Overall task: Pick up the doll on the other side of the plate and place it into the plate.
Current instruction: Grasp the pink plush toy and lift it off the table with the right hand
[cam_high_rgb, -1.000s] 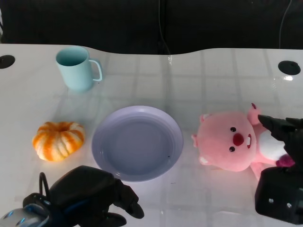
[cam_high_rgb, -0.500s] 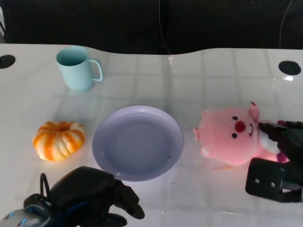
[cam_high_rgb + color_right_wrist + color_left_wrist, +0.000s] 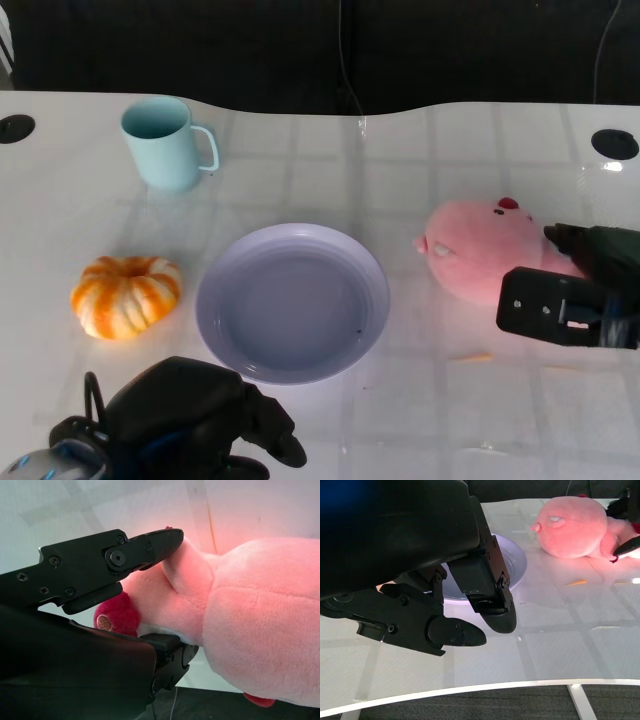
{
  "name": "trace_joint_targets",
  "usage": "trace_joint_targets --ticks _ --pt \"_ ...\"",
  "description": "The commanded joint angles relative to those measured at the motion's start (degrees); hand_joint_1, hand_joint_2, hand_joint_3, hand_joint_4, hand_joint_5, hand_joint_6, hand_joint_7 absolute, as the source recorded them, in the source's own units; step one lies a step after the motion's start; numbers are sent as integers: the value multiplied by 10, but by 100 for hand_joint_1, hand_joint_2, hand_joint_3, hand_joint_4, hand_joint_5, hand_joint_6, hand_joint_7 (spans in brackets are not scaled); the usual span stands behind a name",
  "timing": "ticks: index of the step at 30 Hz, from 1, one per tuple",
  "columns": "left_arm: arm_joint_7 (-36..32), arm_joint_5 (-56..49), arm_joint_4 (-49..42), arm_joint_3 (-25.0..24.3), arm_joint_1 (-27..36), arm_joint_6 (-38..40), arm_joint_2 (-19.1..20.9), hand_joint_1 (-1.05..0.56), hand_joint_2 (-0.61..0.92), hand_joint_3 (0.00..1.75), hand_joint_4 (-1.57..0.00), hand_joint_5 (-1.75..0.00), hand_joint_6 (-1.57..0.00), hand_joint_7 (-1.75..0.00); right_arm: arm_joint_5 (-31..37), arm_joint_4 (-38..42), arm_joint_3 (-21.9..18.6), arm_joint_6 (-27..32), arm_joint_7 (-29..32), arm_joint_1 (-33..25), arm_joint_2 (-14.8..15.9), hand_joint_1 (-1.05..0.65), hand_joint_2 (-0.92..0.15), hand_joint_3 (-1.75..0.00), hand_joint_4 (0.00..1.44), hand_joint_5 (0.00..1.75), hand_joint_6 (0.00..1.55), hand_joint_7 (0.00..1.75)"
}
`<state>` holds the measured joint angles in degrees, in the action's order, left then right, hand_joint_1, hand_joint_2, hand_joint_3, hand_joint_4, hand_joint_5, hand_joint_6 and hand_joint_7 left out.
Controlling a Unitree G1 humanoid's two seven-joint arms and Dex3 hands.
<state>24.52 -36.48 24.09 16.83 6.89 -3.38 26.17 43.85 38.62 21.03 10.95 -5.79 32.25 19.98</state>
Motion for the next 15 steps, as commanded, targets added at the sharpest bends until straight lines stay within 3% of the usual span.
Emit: trace_joint_targets --ticks 1,4,5,7,14,15 --pt "8 -5 10 4 2 6 5 -24 92 26 -78 -119 -111 0 -28 53 -6 -17 39 2 -15 -46 -92 -6 60 12 64 5" --pt "3 -7 11 5 2 4 6 -25 92 26 -79 -119 -111 0 -38 90 -6 -61 115 5 -20 -30 -92 -8 94 22 88 10" --pt "0 -5 11 5 3 1 7 -24 92 24 -80 -119 -112 -1 -39 98 -4 -78 134 5 -19 -23 -92 -7 103 36 99 9" --pt "7 -3 18 4 5 7 7 -24 92 24 -80 -121 -111 -1 -43 105 -1 -109 159 4 -14 -20 -92 -9 98 69 116 7" --pt "15 -3 28 4 3 16 8 -24 92 24 -78 -122 -111 0 -44 89 5 -122 187 -5 -6 -27 -92 -9 88 108 124 5" --pt "16 0 30 4 5 18 7 -24 92 24 -78 -122 -111 0 -44 83 4 -123 192 -10 -5 -27 -92 -10 84 123 125 6"
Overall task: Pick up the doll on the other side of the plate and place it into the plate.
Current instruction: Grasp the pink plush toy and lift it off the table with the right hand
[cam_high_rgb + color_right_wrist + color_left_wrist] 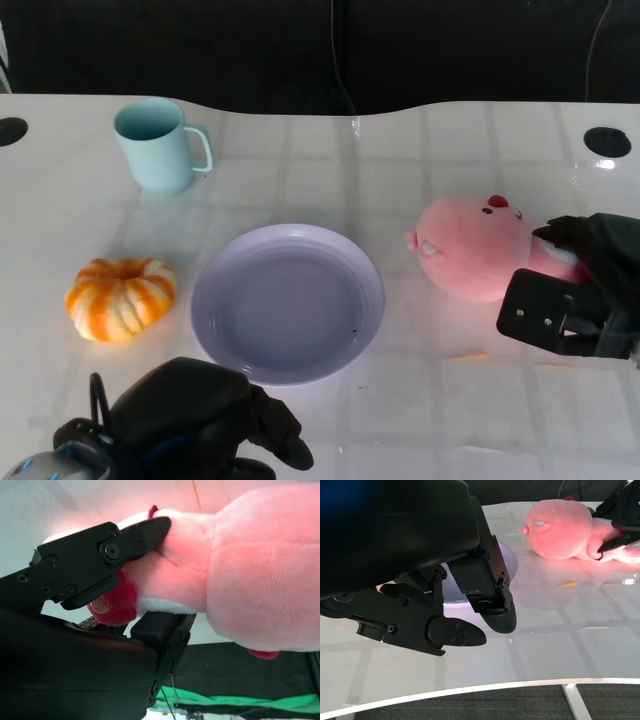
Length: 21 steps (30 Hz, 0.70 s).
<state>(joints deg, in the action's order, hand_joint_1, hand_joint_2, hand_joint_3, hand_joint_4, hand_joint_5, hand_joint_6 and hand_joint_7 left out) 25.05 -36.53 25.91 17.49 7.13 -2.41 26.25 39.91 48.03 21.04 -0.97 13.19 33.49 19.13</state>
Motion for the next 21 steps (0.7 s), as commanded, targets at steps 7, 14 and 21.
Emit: trace_joint_targets --ticks 7,14,21 --pt "15 1 28 -7 9 12 11 -24 92 24 -77 -126 -111 -1 -19 -75 -16 2 29 -56 6 -22 -92 -24 77 172 79 128" --pt "17 -1 29 -6 5 17 8 -25 92 23 -78 -123 -111 -1 -35 -88 -44 -15 85 -70 6 -19 -71 -60 79 175 63 169" --pt "12 -2 14 -1 -1 11 8 -24 92 23 -78 -125 -111 -1 -81 -141 -80 -49 89 -92 1 -19 -52 -106 86 175 70 175"
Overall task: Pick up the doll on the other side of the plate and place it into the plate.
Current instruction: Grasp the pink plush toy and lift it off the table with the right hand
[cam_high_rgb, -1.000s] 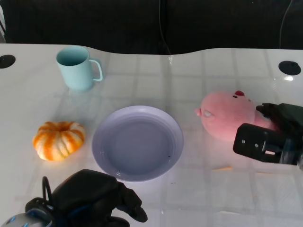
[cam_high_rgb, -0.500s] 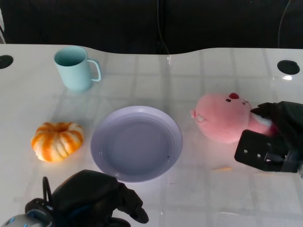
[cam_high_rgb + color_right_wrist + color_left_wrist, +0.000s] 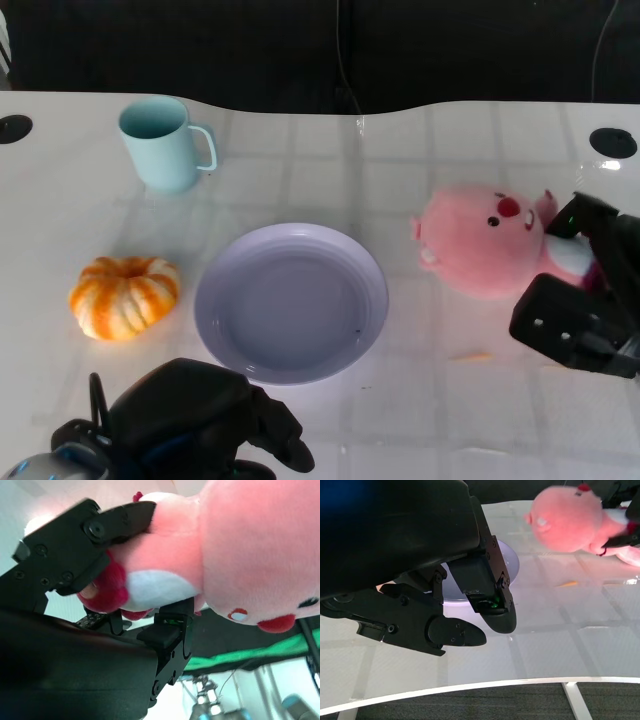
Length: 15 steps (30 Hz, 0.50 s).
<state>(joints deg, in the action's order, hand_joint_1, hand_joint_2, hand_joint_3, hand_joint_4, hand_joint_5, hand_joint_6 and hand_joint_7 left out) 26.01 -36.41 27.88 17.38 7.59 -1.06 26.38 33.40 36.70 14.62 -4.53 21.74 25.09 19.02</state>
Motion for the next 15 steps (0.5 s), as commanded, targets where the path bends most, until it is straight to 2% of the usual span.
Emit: trace_joint_targets --ticks 1,9,15 --pt "1 -4 -8 1 -7 -4 6 -24 92 23 -77 -125 -111 -1 -21 -38 -19 -16 2 -11 0 -18 -51 -107 86 175 70 175" --pt "-1 -17 -21 11 -13 -3 3 -25 92 24 -78 -117 -110 0 -80 -120 -41 -46 -48 -24 -23 -15 -49 -108 89 175 71 175" --pt "-8 -13 -32 15 -14 -6 -8 -24 92 24 -79 -117 -111 0 -99 -206 -26 -18 -117 -19 -58 -14 -47 -108 88 175 70 175"
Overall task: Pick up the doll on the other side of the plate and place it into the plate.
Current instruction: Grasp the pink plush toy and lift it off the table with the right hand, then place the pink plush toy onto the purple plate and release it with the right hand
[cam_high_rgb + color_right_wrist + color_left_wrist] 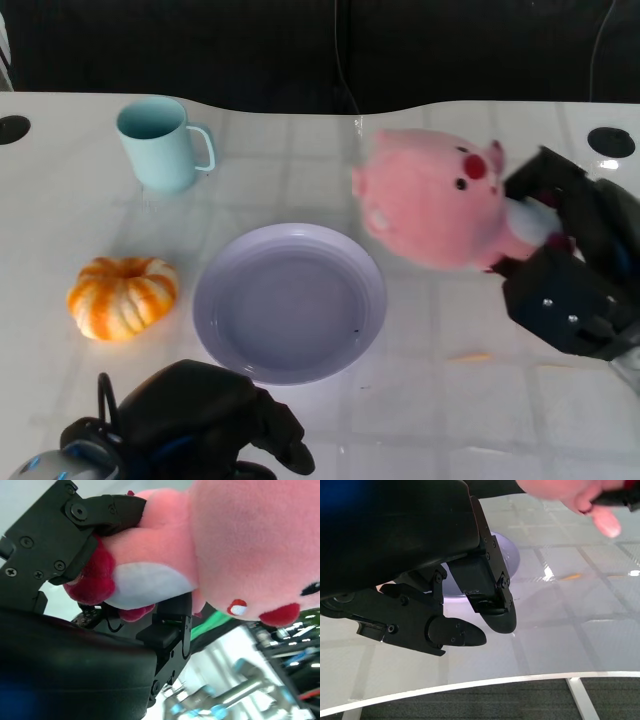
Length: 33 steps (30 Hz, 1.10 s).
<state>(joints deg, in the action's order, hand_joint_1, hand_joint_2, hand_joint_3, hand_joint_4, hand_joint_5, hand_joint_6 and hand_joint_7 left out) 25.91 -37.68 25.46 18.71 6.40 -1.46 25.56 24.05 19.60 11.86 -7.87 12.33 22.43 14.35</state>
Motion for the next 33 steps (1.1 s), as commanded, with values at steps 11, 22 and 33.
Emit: trace_joint_targets --ticks 11,22,33 --pt "-20 -12 -15 15 -4 -16 -5 -25 92 23 -81 -120 -112 -1 15 -24 52 70 -76 57 -96 -14 -44 -116 89 175 69 175" --pt "-1 -17 -1 22 -1 6 -14 -25 92 27 -78 -113 -109 0 45 77 82 81 -64 106 -143 -13 -47 -109 88 175 70 174" --pt "-16 -13 -8 18 0 -10 -11 -24 92 24 -77 -127 -112 -2 49 59 107 90 -128 91 -130 -38 -90 -23 39 51 52 3"
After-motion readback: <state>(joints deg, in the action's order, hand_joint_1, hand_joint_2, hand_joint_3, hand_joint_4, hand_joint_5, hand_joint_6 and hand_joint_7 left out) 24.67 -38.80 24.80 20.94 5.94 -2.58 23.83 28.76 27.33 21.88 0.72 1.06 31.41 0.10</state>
